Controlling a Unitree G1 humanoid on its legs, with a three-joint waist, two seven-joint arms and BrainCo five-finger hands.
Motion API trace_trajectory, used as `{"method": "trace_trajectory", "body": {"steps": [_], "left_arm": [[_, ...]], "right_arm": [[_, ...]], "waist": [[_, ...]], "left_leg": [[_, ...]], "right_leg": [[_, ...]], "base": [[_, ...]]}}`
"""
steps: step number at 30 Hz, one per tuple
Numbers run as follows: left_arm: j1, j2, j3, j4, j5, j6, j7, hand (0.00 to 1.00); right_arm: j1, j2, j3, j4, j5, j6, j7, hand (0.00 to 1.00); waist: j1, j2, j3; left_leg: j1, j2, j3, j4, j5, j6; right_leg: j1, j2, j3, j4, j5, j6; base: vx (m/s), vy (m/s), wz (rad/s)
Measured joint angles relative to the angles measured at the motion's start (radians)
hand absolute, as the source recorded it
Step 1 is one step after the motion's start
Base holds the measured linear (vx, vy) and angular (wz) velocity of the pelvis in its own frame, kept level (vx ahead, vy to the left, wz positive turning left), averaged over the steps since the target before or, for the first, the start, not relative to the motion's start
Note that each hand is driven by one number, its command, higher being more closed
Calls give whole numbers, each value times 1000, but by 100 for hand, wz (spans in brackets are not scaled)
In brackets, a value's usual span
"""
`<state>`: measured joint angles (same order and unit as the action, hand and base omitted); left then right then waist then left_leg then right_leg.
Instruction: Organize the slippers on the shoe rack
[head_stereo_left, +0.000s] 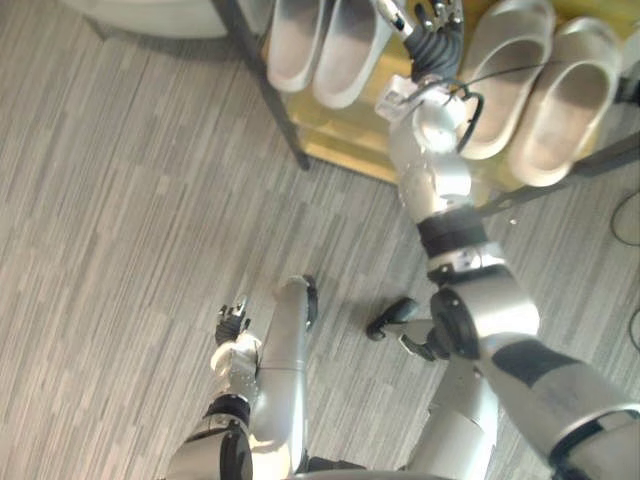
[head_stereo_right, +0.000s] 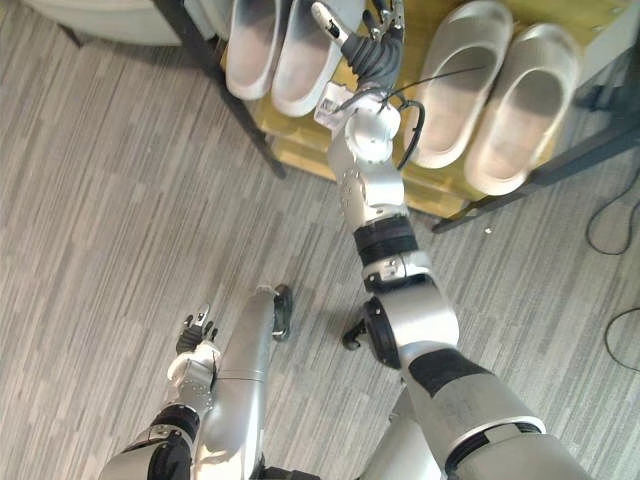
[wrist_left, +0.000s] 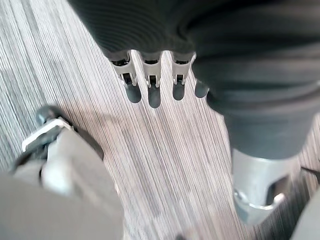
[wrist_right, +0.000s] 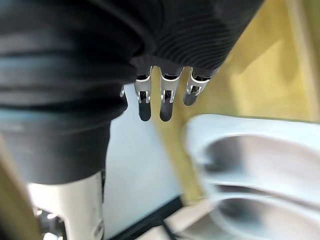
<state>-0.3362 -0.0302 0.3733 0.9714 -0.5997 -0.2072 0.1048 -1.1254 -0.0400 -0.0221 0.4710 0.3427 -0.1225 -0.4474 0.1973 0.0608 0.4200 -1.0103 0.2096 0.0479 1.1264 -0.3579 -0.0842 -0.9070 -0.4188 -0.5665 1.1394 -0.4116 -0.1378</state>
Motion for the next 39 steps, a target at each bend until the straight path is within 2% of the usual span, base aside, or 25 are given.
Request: {"method": "trace_trajectory", "body": {"steps": [2,4,8,11,13,17,19,22,23,25,27,28,31,37,39], "left_arm": [[7,7,-1,-3,-1,4,0,0],[45,13,-9,-10,0,10,-6,0],[94,16,-76,-20,11,14,-29,0],[138,38,-169,-26,46,16,-48,0],[172,63,-231,-25,80,18,-61,0],[218,128,-358,19,139,27,-77,0],[238,133,-373,20,159,30,-92,0],[304,136,-395,20,209,45,-103,0],[311,136,-395,20,210,46,-107,0],[353,136,-409,21,257,47,-110,0],[367,134,-414,21,277,47,-110,0],[379,134,-423,22,294,48,-110,0],[410,138,-430,26,346,49,-109,0],[449,127,-432,7,414,45,-104,0],[445,122,-433,2,441,45,-93,0]], "right_arm": [[110,-3,37,-130,-40,-1,12,0],[276,-7,69,-239,-95,0,47,0],[491,-54,84,-353,-185,0,107,0],[687,-88,82,-384,-259,-3,168,0],[823,-89,73,-358,-310,5,203,0],[1002,-126,60,-157,-430,40,254,0],[1046,-145,38,-98,-471,45,261,0],[1116,-189,19,57,-570,54,280,0],[1126,-192,18,76,-582,54,282,0],[1162,-196,7,204,-617,54,298,0],[1169,-194,0,279,-616,54,305,0],[1173,-192,-17,349,-614,55,316,0],[1184,-162,-75,500,-583,59,332,0],[1208,-134,-131,579,-550,75,344,0],[1207,-117,-141,597,-530,75,340,0]], "waist": [[-12,-1,1],[-42,-4,3],[-68,-8,1],[-87,-27,-5],[-99,-54,-22],[-145,-95,-71],[-154,-96,-79],[-178,-93,-148],[-180,-93,-153],[-191,-77,-192],[-191,-68,-207],[-191,-56,-220],[-190,-42,-240],[-182,-37,-273],[-169,-36,-278]], "left_leg": [[50,10,13,-27,-2,0],[156,8,38,-77,-2,2],[309,17,76,-164,-2,9],[439,21,111,-254,12,6],[514,5,133,-338,33,6],[655,-27,160,-535,98,-2],[712,-37,166,-590,116,-4],[814,-68,187,-720,151,0],[829,-71,191,-736,157,1],[912,-90,200,-848,194,4],[949,-97,206,-904,217,2],[981,-100,209,-953,235,4],[1050,-101,214,-1033,264,-1],[1087,-112,189,-1090,292,2],[1103,-114,189,-1111,303,4]], "right_leg": [[40,17,3,-33,9,17],[131,20,4,-77,17,28],[268,38,-2,-158,34,47],[381,50,-11,-238,57,51],[437,55,-13,-299,75,65],[553,98,-26,-479,152,85],[602,111,-28,-534,174,97],[682,127,-31,-638,214,124],[692,129,-32,-651,219,129],[762,156,-39,-753,261,150],[794,170,-44,-808,286,157],[828,188,-51,-864,312,164],[910,232,-63,-987,370,175],[982,267,-88,-1104,422,183],[999,278,-88,-1138,440,179]], "base": [[3,59,-19],[37,32,-5],[64,28,-4],[72,28,2],[92,32,2],[110,45,-2],[131,63,-2],[160,86,-2],[144,79,-1],[139,77,0],[90,44,-2],[84,35,0],[50,23,0],[-2,-8,13],[-37,-18,4]]}}
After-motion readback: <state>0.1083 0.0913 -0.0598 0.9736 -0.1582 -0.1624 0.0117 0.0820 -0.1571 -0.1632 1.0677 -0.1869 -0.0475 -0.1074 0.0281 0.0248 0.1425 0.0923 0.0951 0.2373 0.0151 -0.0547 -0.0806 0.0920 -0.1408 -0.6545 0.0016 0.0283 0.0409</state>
